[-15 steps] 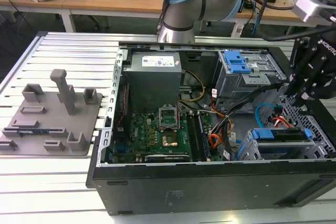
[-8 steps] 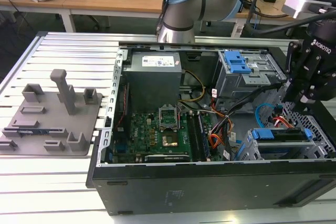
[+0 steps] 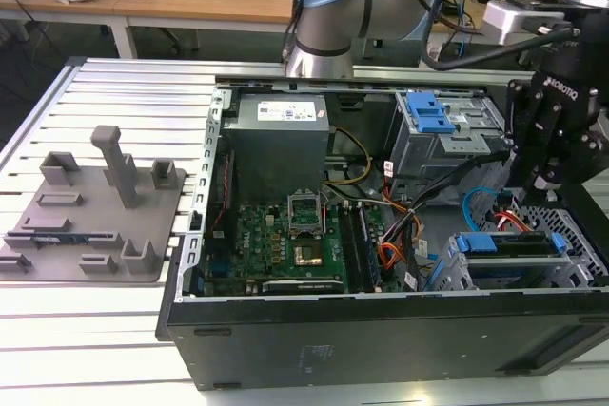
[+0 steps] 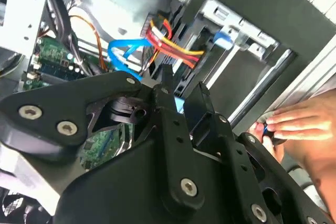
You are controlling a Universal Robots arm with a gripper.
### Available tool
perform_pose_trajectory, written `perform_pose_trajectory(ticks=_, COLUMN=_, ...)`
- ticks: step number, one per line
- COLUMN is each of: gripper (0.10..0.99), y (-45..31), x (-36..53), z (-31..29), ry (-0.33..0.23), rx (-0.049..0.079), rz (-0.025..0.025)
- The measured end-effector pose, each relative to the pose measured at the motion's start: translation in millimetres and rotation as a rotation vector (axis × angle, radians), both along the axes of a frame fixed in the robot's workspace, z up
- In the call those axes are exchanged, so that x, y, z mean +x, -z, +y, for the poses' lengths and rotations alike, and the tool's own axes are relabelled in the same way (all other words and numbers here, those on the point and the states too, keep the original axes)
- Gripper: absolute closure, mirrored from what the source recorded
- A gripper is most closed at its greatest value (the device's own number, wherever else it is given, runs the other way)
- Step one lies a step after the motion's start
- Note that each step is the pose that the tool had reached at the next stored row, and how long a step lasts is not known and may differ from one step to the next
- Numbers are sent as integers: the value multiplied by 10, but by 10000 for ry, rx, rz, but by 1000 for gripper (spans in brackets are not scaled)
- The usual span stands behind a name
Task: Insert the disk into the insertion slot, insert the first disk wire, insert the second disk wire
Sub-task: 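Insert the second disk wire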
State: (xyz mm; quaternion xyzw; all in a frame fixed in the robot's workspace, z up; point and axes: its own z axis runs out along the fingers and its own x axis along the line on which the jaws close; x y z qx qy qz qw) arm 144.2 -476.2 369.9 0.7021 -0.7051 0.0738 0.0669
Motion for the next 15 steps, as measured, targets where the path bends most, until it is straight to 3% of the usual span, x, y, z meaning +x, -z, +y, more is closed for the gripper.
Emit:
perform_pose_trajectory(ticks=3, gripper=725, y=20, x=-64, z=4, ry=-37, rx=-4, rz=0)
perform_pose_trajectory(ticks=6, gripper=725, y=66, x=-110, z=42, ry=-80, rx=-100, rz=1)
perform_pose_trajectory(ticks=11, gripper=725, y=88, x=-117, z=96, ry=-306, rx=-531, rz=1)
perform_pose_trajectory(ticks=15, gripper=725, y=113, x=-132, z=152, ry=-414, rx=-678, rz=-4)
